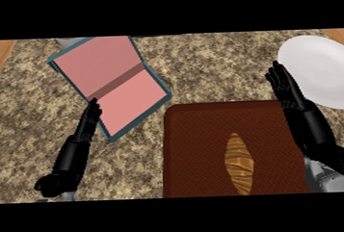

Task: Pick the croissant from the tray and place it in the plate

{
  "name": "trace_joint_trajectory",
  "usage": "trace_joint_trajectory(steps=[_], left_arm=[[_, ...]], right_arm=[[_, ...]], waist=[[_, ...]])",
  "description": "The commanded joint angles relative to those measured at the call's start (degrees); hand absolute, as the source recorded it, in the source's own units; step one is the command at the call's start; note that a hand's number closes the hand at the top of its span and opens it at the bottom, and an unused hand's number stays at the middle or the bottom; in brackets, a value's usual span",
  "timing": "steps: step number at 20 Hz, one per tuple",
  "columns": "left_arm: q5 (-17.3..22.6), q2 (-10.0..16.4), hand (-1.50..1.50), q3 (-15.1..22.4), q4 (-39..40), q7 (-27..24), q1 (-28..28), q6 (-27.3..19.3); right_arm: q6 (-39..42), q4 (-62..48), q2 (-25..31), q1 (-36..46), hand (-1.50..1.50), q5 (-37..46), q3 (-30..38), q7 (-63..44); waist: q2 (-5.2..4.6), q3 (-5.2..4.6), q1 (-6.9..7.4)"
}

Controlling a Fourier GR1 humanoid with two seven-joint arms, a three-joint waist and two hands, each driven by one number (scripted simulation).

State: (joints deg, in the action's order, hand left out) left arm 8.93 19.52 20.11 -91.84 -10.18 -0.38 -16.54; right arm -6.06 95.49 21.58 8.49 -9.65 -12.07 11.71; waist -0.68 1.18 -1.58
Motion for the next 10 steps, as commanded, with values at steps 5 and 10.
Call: trace_joint_trajectory(steps=[5, 10], left_arm=[[0.1, 4.8, 0.0, -6.6, 4.2, 10.4, -9.3, 0.5], [-0.1, 4.3, 0.0, -5.3, 5.5, 11.0, -7.2, 0.6]], right_arm=[[-20.8, 0.1, -17.1, 5.3, -1.5, 3.3, -2.9, -17.1], [-22.1, -6.1, -1.2, 0.4, 1.5, 29.8, -12.1, -23.1]], waist=[[0.52, -1.29, 1.76], [0.97, -1.64, 0.91]])
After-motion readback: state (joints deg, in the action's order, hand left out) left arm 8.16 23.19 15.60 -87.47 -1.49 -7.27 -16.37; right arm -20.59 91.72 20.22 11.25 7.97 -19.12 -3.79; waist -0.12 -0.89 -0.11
